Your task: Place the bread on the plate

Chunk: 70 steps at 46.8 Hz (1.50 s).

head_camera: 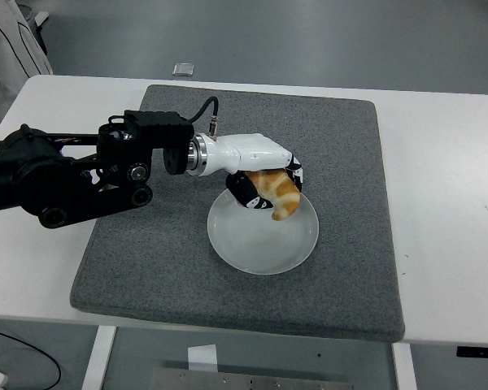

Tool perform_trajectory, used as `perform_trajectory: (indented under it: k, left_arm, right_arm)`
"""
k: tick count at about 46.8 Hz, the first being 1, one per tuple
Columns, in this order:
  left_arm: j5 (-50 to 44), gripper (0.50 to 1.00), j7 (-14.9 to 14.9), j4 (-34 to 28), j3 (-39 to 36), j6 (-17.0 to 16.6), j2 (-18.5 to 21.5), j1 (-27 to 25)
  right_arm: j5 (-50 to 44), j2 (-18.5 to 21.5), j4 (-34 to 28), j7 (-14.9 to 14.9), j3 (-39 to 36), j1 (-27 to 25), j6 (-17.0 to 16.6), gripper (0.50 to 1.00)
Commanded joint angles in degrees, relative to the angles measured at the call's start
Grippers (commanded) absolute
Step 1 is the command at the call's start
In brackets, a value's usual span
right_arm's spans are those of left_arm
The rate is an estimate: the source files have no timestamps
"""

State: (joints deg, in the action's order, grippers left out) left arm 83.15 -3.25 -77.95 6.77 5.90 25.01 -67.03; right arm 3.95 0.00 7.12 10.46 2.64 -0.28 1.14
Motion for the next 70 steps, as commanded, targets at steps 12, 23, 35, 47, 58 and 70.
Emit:
perform_trajectory:
  k: [12, 23, 35, 47, 58, 70]
  left_arm:
    - [3.8, 0.501, -0.1, 3.6, -2.3, -3.0, -2.8, 3.7]
    - [4.0, 0.503, 0.0, 4.7, -2.5, -3.1, -4.7, 4.7]
    - [4.0, 0.645, 0.0, 4.7, -2.5, -3.1, -4.8, 4.9]
    - [4.0, 0.891, 0.0, 4.6, -2.5, -3.0, -4.7, 4.8]
    - [3.9, 0.919, 0.0, 4.4, -2.5, -2.8, -4.4, 4.8]
    - [2.8, 0.981, 0.0, 3.2, -1.9, -2.5, -3.6, 4.6]
  right_arm:
    - [0.0, 0.0, 0.0, 0.0, 0.0, 0.0, 0.0, 0.932]
    - [0.0, 0.0, 0.0, 0.0, 0.0, 0.0, 0.0, 0.932]
    - [0.0, 0.0, 0.0, 0.0, 0.0, 0.0, 0.0, 0.932]
    - [0.0, 0.0, 0.0, 0.0, 0.0, -0.1, 0.0, 0.932]
    - [0.0, 0.0, 0.0, 0.0, 0.0, 0.0, 0.0, 0.932]
    - [0.0, 0.0, 0.0, 0.0, 0.0, 0.0, 0.0, 0.932]
